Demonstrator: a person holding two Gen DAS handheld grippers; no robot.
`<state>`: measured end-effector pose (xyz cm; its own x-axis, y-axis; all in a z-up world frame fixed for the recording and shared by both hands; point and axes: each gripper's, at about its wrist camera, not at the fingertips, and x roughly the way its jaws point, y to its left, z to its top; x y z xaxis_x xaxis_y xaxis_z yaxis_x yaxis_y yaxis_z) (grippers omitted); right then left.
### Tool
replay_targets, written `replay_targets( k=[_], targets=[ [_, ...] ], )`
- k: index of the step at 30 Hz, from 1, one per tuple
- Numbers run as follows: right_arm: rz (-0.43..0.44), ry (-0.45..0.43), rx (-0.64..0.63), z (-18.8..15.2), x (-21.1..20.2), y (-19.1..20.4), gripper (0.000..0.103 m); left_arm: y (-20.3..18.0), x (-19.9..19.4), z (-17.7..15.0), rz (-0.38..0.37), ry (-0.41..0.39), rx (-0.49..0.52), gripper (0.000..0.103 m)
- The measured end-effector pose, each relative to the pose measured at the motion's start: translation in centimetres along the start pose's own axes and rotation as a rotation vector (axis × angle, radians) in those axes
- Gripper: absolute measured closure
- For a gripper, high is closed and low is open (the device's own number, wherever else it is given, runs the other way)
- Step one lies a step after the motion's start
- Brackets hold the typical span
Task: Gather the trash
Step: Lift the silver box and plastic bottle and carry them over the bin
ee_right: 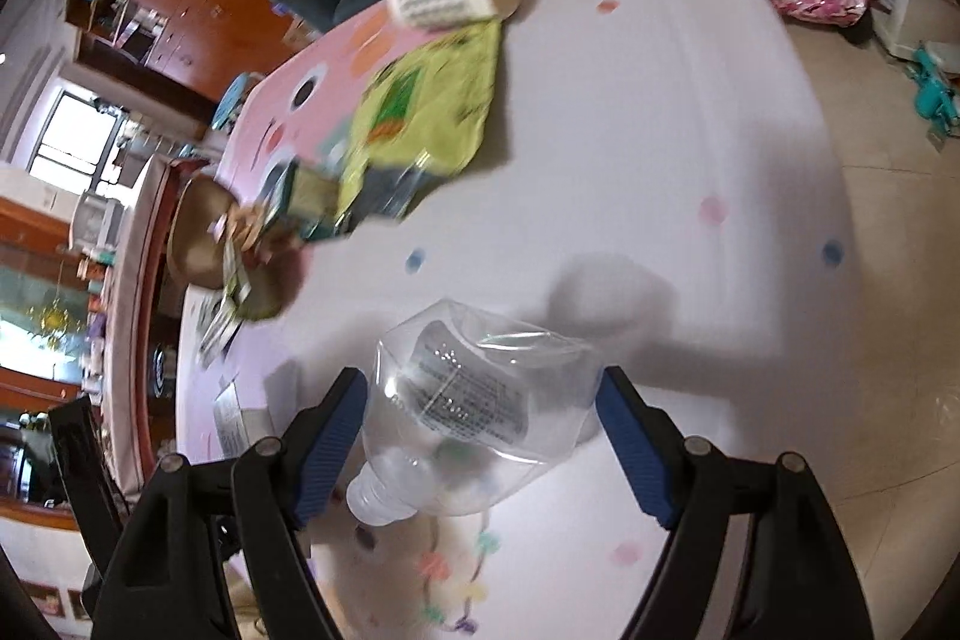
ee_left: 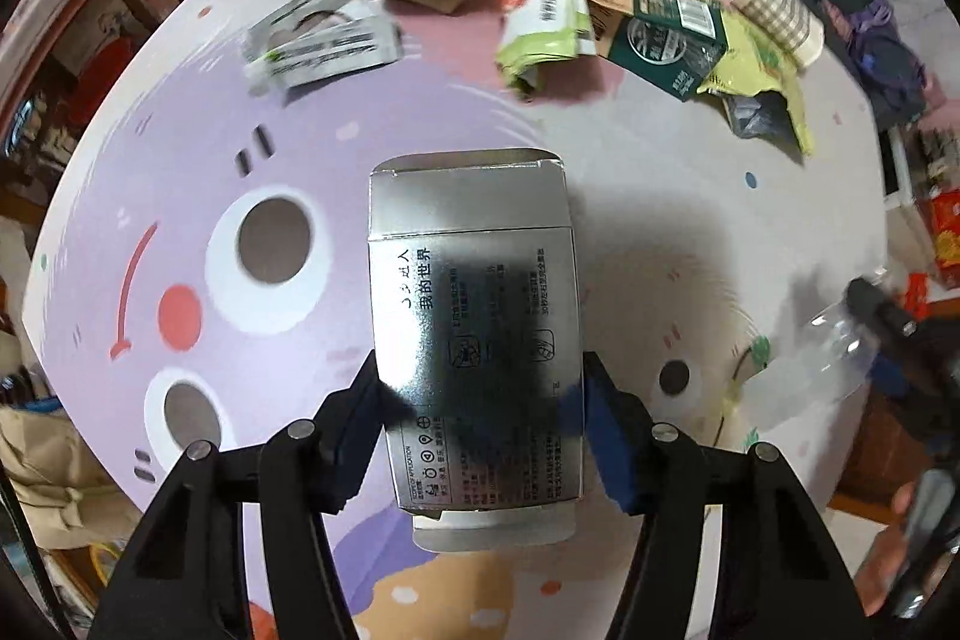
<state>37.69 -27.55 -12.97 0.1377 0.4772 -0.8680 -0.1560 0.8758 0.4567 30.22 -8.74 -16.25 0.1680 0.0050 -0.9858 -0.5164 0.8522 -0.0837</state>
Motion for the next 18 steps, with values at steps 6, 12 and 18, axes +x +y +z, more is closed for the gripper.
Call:
replay_targets(
  k=[6, 12, 18],
  targets=[
    [0.049, 0.048, -0.049, -3.8, 0.4, 3.4, 0.024, 3.6, -1.8, -2.2, -0.045, -0.014, -0.011, 0.043],
    [0.075, 0.069, -0.101, -8.3, -0.2, 7.4, 0.024, 8.2, -4.0, -4.9, -0.078, -0.034, 0.019, 0.043],
    [0.075, 0.045, -0.122, -14.9, -1.5, 11.3, 0.024, 14.6, -6.9, -10.3, -0.140, -0.034, 0.049, 0.043]
  ],
)
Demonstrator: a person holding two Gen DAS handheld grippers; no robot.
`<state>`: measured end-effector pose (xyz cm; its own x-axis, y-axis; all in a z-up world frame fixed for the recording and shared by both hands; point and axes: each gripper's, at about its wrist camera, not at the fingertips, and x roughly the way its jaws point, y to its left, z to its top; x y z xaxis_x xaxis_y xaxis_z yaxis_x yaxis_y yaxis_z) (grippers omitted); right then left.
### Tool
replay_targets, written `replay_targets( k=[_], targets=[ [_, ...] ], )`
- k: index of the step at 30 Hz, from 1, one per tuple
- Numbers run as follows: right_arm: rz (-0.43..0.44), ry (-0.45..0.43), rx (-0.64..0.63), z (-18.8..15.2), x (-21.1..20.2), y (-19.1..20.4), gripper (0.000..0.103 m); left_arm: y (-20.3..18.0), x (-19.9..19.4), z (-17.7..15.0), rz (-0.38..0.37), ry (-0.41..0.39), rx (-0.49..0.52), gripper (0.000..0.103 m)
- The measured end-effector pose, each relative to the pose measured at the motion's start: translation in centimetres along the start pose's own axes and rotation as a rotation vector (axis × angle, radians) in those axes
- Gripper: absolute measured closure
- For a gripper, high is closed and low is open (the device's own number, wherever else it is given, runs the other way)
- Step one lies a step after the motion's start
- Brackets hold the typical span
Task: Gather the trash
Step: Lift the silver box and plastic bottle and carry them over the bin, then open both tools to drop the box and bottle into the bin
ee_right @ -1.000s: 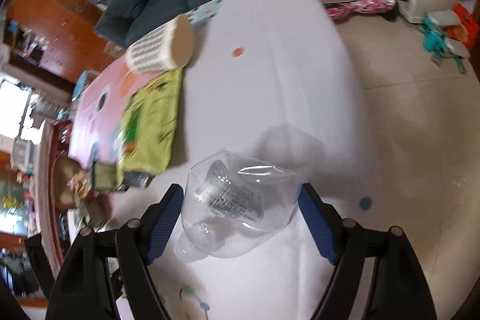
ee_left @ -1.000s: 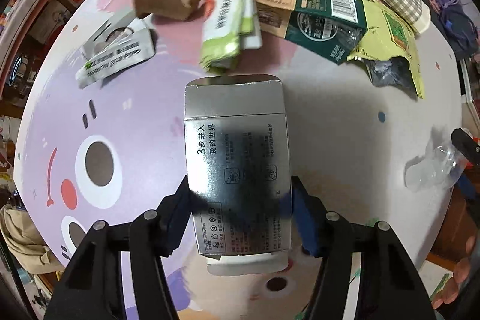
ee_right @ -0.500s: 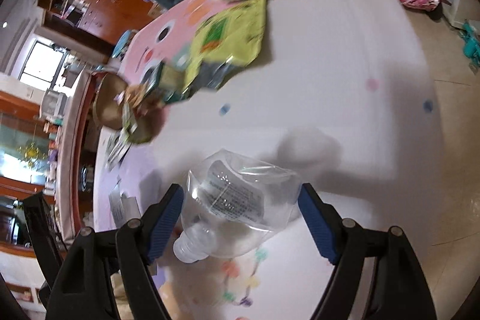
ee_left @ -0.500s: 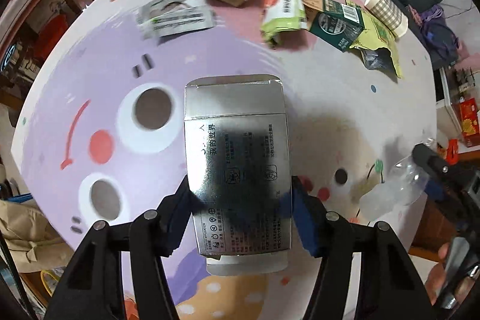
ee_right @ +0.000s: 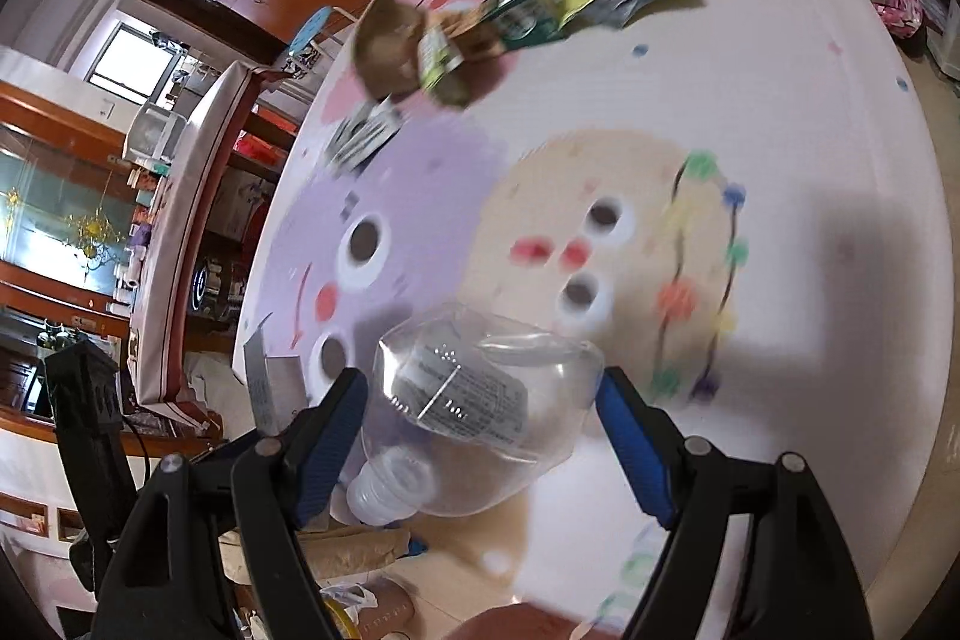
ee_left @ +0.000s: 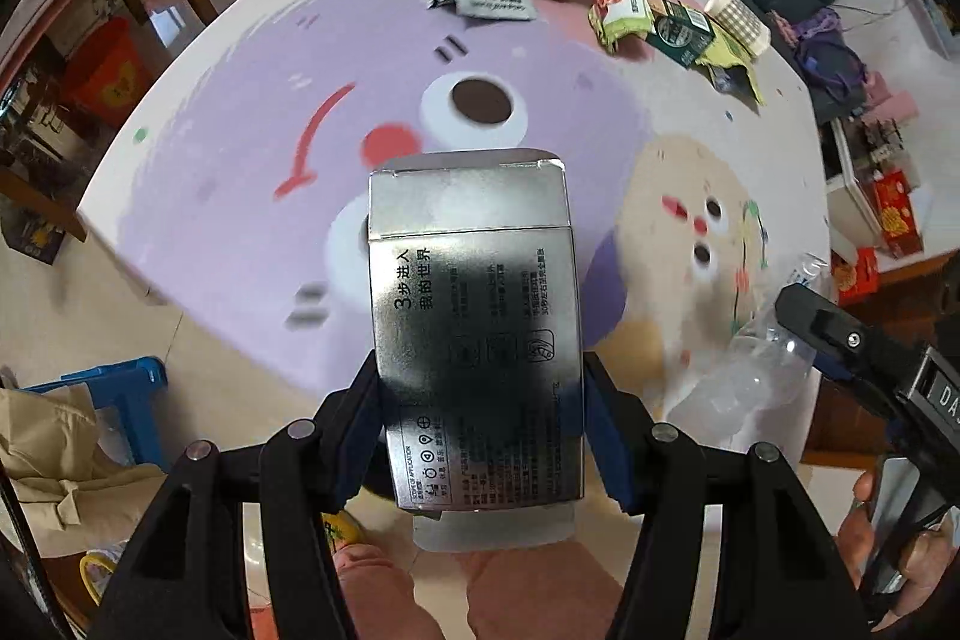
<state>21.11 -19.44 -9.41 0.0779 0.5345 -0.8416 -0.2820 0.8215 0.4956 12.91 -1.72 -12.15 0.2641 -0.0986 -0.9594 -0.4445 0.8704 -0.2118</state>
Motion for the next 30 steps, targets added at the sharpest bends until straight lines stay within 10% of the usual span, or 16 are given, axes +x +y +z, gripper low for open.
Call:
replay_targets(
  k=[16, 30],
  targets=[
    [-0.034, -0.024, 0.100, -18.9, 1.4, 7.6, 0.024, 13.1, -3.9, -12.7, -0.030, 0.081, 0.121, 0.043],
    [-0.275, 0.087, 0.056, -25.0, 13.0, 2.3, 0.024, 12.2, 9.2, -17.7, -0.024, 0.176, 0.279, 0.042]
  ],
)
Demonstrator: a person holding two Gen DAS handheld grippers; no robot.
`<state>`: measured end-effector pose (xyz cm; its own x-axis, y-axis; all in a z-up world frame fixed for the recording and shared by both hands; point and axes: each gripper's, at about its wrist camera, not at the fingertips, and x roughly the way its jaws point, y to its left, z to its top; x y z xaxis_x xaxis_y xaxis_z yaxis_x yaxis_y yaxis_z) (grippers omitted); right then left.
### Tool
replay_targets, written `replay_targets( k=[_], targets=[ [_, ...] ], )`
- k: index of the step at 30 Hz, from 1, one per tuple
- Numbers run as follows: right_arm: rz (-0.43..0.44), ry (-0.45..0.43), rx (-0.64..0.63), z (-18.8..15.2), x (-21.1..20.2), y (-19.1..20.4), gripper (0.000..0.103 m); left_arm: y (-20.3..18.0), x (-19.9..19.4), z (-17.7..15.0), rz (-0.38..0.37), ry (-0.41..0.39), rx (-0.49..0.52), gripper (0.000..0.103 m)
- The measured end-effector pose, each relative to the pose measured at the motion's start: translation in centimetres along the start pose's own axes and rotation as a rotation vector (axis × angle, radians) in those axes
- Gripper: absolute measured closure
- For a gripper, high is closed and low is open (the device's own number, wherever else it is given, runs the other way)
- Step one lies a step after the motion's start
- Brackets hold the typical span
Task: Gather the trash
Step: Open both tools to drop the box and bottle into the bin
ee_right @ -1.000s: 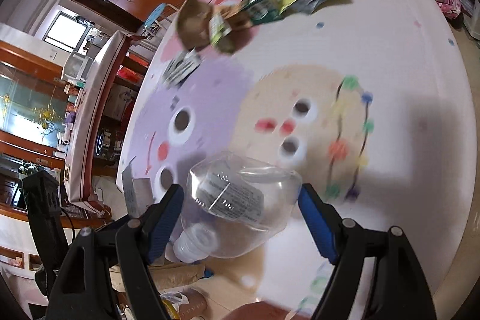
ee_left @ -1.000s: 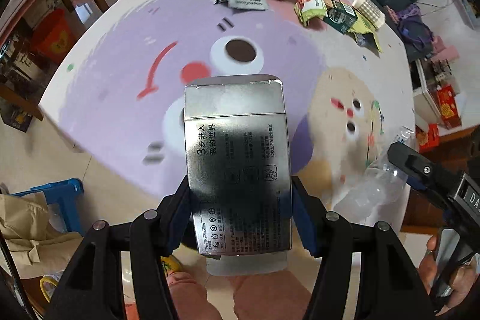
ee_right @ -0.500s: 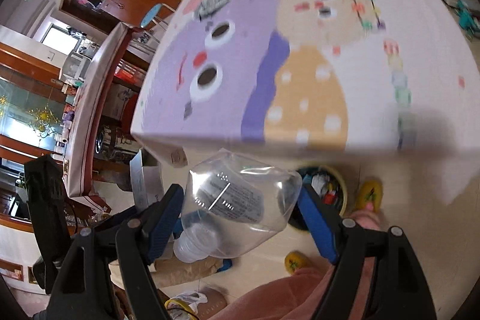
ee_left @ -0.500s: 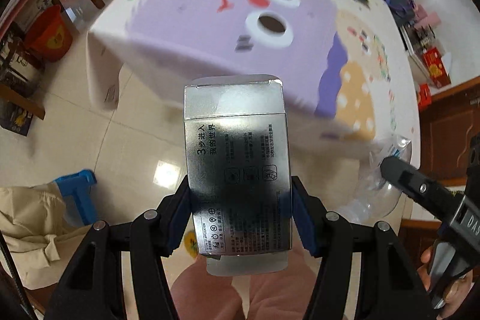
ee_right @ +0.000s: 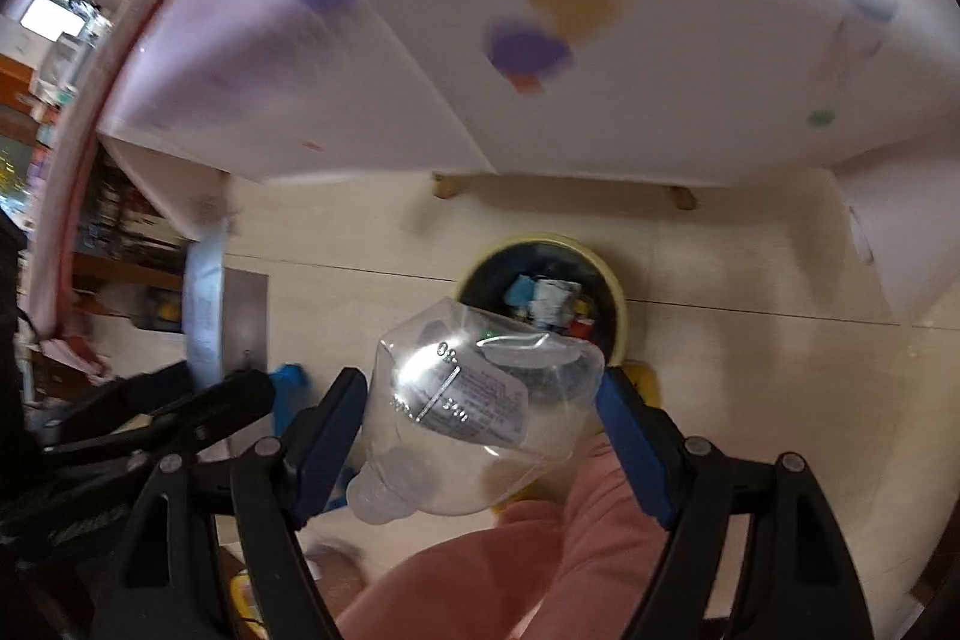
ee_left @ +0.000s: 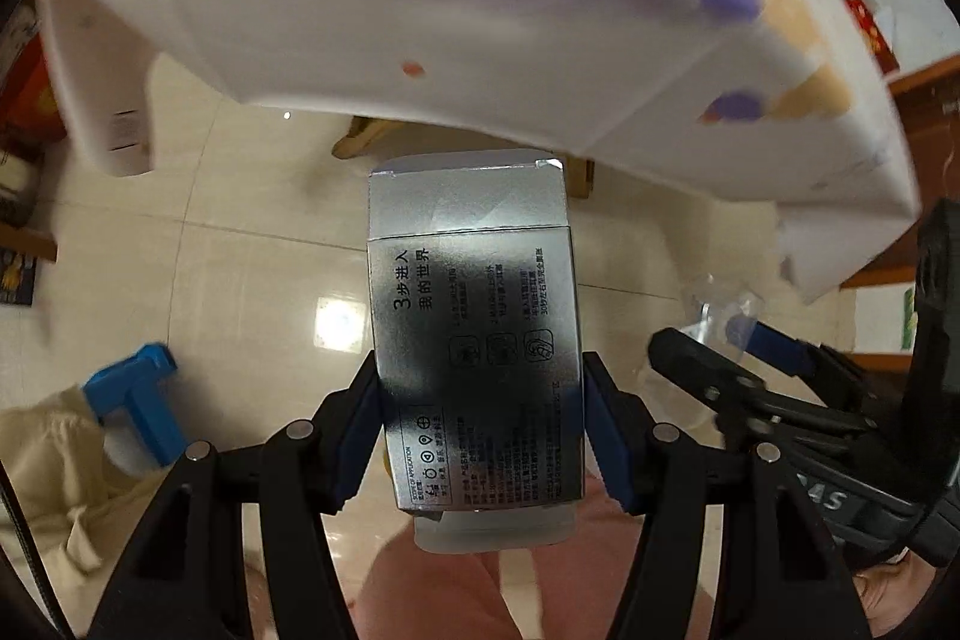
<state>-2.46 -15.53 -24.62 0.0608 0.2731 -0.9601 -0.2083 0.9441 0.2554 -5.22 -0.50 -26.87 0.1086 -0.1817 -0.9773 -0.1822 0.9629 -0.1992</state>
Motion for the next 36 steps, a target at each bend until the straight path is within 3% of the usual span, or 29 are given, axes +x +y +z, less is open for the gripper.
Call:
replay_targets(
  k=[4, 9, 16, 29, 36],
  targets=[
    [-0.074, 0.019, -0.037, 0.3, 6.5, -1.7, 0.023, -0.1, 6.0, 0.2, 0.015, 0.017, 0.043, 0.040],
    [-0.050, 0.054, -0.015, 0.7, 13.2, -4.2, 0.023, 0.9, 12.4, 0.7, 0.006, 0.041, 0.025, 0.035],
    [-0.045, 0.081, -0.006, 1.1, 18.1, -5.7, 0.023, 1.3, 16.5, 1.3, 0.036, 0.046, 0.004, 0.031],
    [-0.041, 0.046, -0.044, 1.5, 16.5, -4.7, 0.023, 1.9, 13.0, 1.6, 0.135, -0.047, -0.013, 0.028],
    [-0.016, 0.038, -0.042, 1.5, 12.9, -3.6, 0.023, 1.6, 8.0, 1.6, 0.161, -0.077, 0.011, 0.027]
  ],
)
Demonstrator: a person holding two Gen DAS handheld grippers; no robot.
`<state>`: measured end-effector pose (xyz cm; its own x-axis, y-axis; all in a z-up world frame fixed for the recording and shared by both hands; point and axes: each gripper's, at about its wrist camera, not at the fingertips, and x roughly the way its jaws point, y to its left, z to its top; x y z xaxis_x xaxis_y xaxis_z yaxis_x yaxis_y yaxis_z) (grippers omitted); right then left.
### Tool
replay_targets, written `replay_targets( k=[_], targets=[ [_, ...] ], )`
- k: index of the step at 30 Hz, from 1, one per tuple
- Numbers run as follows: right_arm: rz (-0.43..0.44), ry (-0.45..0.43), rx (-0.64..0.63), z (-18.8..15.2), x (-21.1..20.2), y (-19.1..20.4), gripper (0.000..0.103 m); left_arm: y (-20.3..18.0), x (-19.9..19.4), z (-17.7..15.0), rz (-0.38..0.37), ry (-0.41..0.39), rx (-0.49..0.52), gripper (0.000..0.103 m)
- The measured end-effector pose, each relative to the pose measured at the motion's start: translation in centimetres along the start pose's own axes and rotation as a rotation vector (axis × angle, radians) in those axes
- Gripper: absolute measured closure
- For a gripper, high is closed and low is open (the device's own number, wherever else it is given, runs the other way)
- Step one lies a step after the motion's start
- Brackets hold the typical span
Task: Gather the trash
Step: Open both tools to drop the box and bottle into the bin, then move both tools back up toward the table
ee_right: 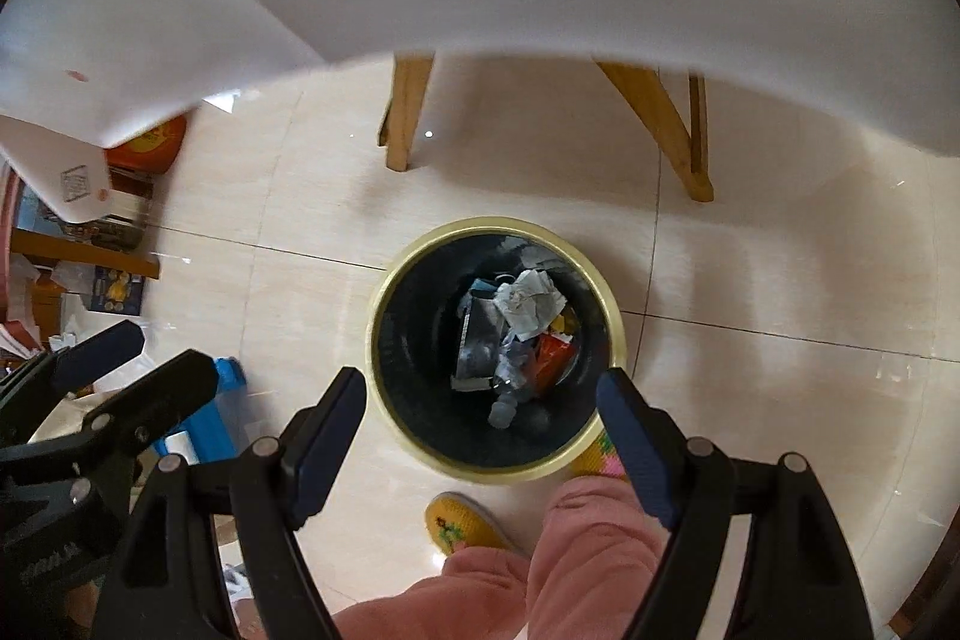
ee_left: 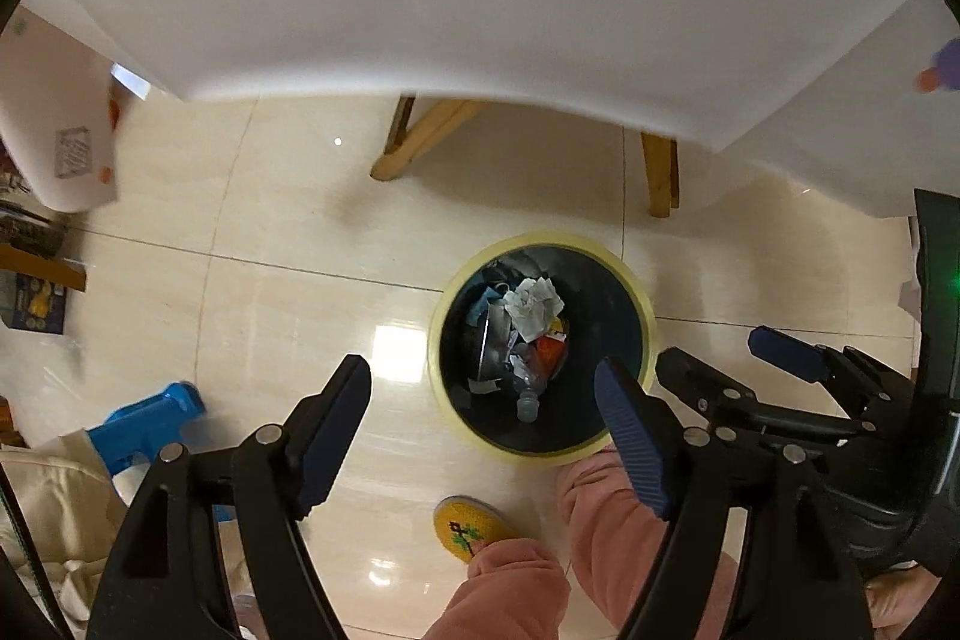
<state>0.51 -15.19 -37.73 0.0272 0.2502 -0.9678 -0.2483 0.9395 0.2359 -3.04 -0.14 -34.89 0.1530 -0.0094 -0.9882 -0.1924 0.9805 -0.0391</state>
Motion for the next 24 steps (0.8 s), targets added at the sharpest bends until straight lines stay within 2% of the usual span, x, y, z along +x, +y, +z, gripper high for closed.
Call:
replay_targets(
  k=[9, 14, 24],
  targets=[
    [0.031, -0.037, -0.033, -1.0, -9.9, 3.4, 0.023, 1.2, -11.6, 0.3, -0.031, -0.087, -0.017, 0.027],
    [0.053, -0.081, -0.078, -1.7, -16.1, 6.0, 0.023, 1.8, -19.2, 0.3, -0.051, -0.178, -0.005, 0.027],
    [0.058, -0.261, -0.128, -2.4, -27.3, 9.6, 0.023, 2.6, -31.4, -0.5, -0.083, -0.354, 0.036, 0.027]
  ],
)
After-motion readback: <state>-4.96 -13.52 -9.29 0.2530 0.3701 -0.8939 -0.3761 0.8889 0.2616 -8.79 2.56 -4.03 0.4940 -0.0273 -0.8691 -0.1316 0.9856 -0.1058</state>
